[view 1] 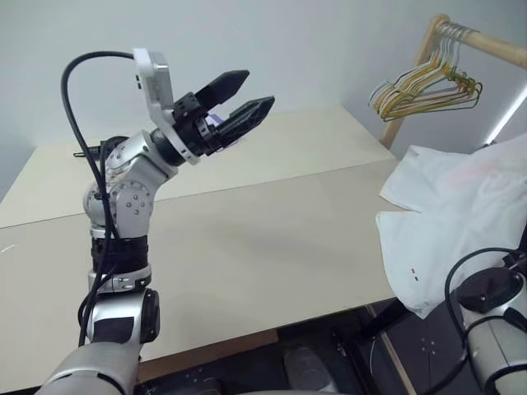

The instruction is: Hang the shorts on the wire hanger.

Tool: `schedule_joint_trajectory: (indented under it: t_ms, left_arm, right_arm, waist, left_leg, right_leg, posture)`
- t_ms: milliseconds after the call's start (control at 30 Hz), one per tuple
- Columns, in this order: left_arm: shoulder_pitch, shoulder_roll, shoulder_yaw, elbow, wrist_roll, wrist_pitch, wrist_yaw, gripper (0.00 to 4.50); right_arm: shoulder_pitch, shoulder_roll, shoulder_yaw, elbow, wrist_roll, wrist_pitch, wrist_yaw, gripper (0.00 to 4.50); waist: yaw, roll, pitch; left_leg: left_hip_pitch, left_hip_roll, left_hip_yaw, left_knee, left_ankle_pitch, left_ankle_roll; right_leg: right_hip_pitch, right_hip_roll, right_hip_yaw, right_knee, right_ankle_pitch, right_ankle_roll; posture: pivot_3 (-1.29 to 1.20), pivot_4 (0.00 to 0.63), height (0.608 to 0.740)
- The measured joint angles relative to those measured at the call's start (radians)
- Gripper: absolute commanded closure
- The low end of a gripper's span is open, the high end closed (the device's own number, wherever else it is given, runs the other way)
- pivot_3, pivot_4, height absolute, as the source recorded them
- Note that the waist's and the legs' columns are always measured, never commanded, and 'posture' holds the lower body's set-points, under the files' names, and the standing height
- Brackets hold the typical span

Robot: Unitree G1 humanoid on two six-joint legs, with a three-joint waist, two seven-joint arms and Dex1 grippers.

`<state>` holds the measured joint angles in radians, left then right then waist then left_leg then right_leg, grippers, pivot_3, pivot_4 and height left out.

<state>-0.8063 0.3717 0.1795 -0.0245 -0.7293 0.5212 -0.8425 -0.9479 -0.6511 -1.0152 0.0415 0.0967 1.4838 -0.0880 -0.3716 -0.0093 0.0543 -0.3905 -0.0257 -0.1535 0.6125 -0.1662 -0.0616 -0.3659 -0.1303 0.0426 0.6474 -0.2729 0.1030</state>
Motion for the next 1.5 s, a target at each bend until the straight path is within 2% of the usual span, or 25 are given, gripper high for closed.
schedule_joint_trajectory:
  t_ms: [133, 333, 500, 733, 800, 933, 1133, 1367, 1500]
  left_arm:
    - [0.002, 0.007, -0.001, -0.002, 0.002, 0.000, -0.003, 0.05]
    - [0.004, 0.014, -0.007, -0.003, 0.003, 0.000, -0.013, 0.05]
    - [0.004, 0.014, -0.008, -0.003, 0.004, -0.006, -0.016, 0.00]
    - [0.004, 0.015, -0.010, -0.003, 0.005, -0.019, -0.023, 0.00]
    - [0.004, 0.015, -0.012, -0.003, 0.008, -0.019, -0.024, 0.00]
    - [0.004, 0.017, -0.015, -0.003, 0.017, -0.019, -0.029, 0.00]
    - [0.001, 0.018, -0.028, 0.002, 0.021, -0.021, -0.046, 0.00]
    - [-0.013, 0.019, -0.036, 0.022, 0.024, -0.023, -0.064, 0.00]
    - [-0.017, 0.019, -0.040, 0.026, 0.025, -0.027, -0.069, 0.00]
  right_arm:
    - [-0.020, 0.008, -0.054, 0.018, -0.028, -0.008, -0.057, 4.50]
    - [-0.015, 0.050, -0.060, -0.003, -0.036, -0.008, -0.068, 4.50]
    - [-0.012, 0.087, -0.059, -0.055, -0.036, 0.015, -0.063, 3.14]
    - [-0.004, 0.108, -0.056, -0.101, -0.036, 0.032, -0.050, 0.61]
    - [0.008, 0.109, -0.051, -0.119, -0.036, 0.032, -0.048, 0.05]
    - [0.080, 0.145, 0.016, -0.210, -0.040, -0.007, -0.049, 0.05]
    - [0.236, 0.197, 0.189, -0.391, -0.052, -0.218, -0.049, 0.05]
    - [0.425, 0.248, 0.338, -0.470, -0.129, -0.517, -0.104, 0.05]
    - [0.544, 0.243, 0.432, -0.483, -0.227, -0.796, -0.156, 0.05]
  waist:
    - [0.009, 0.000, 0.000]
    - [0.000, 0.000, 0.000]
    - [-0.002, 0.001, 0.000]
    - [-0.001, 0.001, 0.000]
    - [-0.001, 0.001, 0.000]
    - [-0.005, 0.001, 0.000]
    - [-0.006, 0.001, -0.001]
    - [-0.007, 0.001, -0.001]
    - [-0.006, 0.001, -0.001]
  left_leg:
    - [0.000, 0.000, 0.000, 0.000, 0.000, 0.000]
    - [0.000, 0.000, 0.000, 0.000, 0.000, 0.000]
    - [0.000, 0.000, 0.000, 0.000, 0.000, 0.000]
    - [0.000, 0.000, 0.000, 0.000, 0.000, 0.000]
    - [0.000, 0.000, 0.000, 0.000, 0.000, 0.000]
    - [0.001, 0.000, 0.000, 0.000, 0.000, 0.000]
    - [0.001, 0.000, 0.000, -0.001, 0.000, 0.000]
    - [0.001, 0.000, 0.000, -0.001, 0.000, 0.000]
    - [0.001, 0.000, 0.000, -0.002, 0.000, 0.000]
  right_leg:
    - [0.000, 0.000, 0.000, 0.000, 0.000, 0.000]
    - [0.000, 0.000, 0.000, 0.000, 0.000, 0.000]
    - [0.000, 0.000, 0.000, 0.000, 0.000, 0.000]
    - [0.000, 0.000, 0.000, 0.000, 0.000, 0.000]
    - [0.000, 0.000, 0.000, 0.000, 0.000, 0.000]
    - [0.000, 0.000, 0.000, 0.000, 0.000, 0.000]
    - [0.000, 0.000, 0.000, -0.001, 0.000, 0.000]
    - [0.000, 0.000, 0.000, -0.001, 0.000, 0.000]
    - [0.000, 0.000, 0.000, -0.001, 0.000, 0.000]
  posture:
    - [-0.34, 0.000, 0.740]
    - [-0.34, 0.000, 0.740]
    - [-0.34, 0.000, 0.740]
    - [-0.34, 0.000, 0.740]
    - [-0.34, 0.000, 0.740]
    - [-0.35, 0.000, 0.740]
    - [-0.35, 0.000, 0.740]
    - [-0.36, 0.000, 0.740]
    - [-0.35, 0.000, 0.740]
